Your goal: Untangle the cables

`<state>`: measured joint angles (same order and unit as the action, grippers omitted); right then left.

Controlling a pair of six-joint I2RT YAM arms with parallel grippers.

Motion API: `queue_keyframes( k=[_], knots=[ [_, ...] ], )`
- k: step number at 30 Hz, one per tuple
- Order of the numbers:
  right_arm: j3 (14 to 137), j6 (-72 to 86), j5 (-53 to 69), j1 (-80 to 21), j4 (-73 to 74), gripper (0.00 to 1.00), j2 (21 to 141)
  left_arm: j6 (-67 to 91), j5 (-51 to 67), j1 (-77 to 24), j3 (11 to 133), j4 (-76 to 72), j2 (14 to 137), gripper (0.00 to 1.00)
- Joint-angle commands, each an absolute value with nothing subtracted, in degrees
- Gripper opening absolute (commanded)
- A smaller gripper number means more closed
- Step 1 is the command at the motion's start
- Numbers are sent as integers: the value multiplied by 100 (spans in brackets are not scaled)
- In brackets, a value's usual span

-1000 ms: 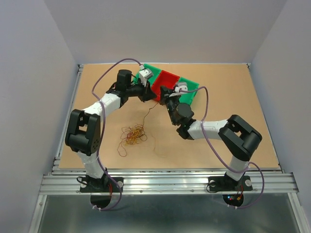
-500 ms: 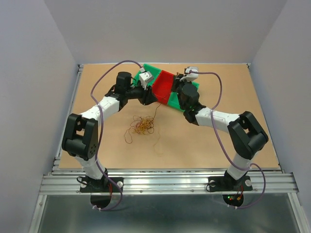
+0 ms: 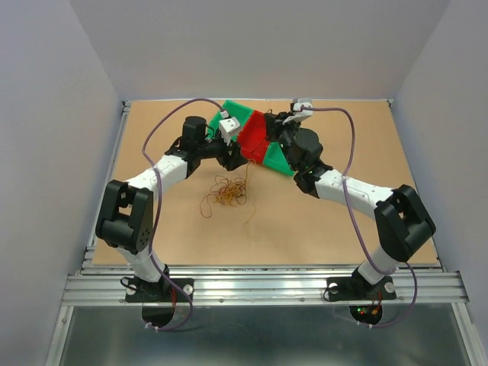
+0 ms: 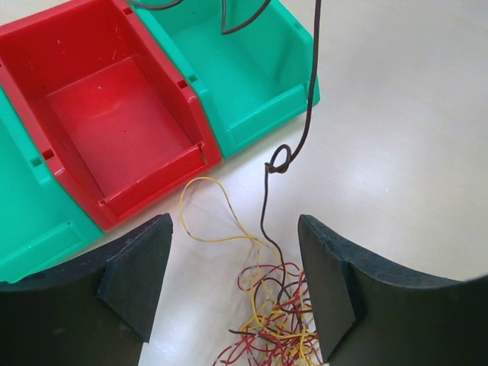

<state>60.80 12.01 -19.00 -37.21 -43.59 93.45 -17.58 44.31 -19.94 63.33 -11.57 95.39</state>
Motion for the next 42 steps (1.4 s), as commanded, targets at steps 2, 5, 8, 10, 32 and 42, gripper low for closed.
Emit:
queue_keyframes(
  k=[2, 5, 8, 10, 32, 42],
  knots=[
    [6065, 1125, -1643, -3753, -4412, 1, 8930, -2030, 4395, -2118, 6538, -1240, 9790, 67],
    [6108, 959, -1731, -3744, -4307, 1, 8789, -2013, 4456, -2144, 6697, -1099, 10072, 64],
    [6301, 809, -1811, -3753, -4062, 1, 8631, -2266, 4613, -2258, 6811, -880, 10256, 65],
    [6424, 765, -1749, -3744, -3982, 1, 8517, -2574, 4684, -2513, 7092, -274, 10520, 65],
    [6724, 272, -2400, -3700, -3533, 1, 8200, -2172, 4016, -2215, 6838, -632, 9888, 59],
    [6443, 281, -2505, -3428, -3542, 1, 8612, -1767, 4017, -1846, 6486, -1257, 9519, 59]
  ],
)
